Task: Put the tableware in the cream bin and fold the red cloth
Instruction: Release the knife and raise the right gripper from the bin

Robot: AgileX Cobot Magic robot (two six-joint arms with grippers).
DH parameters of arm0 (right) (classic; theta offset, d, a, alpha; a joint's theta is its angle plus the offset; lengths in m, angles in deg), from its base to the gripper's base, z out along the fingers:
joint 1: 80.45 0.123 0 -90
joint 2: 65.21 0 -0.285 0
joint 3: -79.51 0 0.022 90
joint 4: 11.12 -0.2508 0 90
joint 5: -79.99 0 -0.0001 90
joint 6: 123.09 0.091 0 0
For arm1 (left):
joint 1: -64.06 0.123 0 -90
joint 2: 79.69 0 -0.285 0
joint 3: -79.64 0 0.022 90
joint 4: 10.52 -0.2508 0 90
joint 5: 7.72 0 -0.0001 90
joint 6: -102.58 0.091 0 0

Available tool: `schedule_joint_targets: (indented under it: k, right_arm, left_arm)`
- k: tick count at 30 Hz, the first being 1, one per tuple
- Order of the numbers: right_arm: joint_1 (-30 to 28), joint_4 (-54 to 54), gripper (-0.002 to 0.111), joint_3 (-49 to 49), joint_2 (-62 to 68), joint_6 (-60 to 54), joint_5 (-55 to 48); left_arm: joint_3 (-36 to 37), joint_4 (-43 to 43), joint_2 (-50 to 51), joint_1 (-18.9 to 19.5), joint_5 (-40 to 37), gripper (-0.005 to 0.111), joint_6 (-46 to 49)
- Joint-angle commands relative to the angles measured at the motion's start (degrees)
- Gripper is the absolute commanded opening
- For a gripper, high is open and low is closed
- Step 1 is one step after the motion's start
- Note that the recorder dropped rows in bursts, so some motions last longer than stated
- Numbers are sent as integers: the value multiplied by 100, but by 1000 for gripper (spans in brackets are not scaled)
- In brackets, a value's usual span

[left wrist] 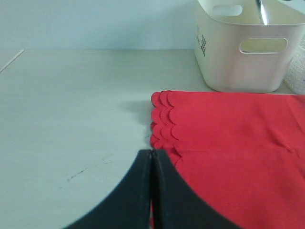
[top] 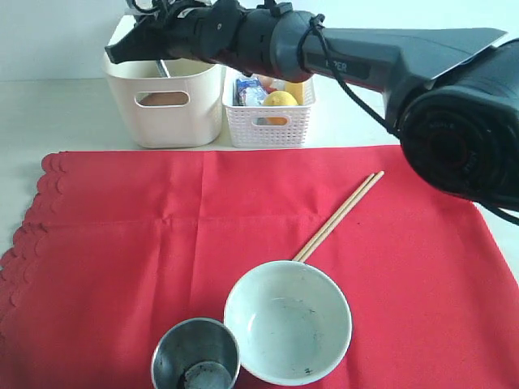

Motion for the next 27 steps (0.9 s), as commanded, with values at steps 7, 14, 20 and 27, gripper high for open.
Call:
schedule_joint_targets:
  k: [7, 14, 20, 27]
  right_arm:
    - [6, -39, 37, -69, 64, -17, -126]
    - [6, -39, 41, -69, -275, -17, -413]
    - [6, -39, 35, -69, -723, 34, -1369]
    - [6, 339, 13, -69, -1282, 933, -3389]
  left_arm:
    - [21, 0, -38, 17, 28, 0, -15]
    - [21, 0, -38, 17, 28, 0, -15]
    - [21, 0, -38, 17, 28, 0, -15]
    - [21, 0, -38, 17, 28, 0, -15]
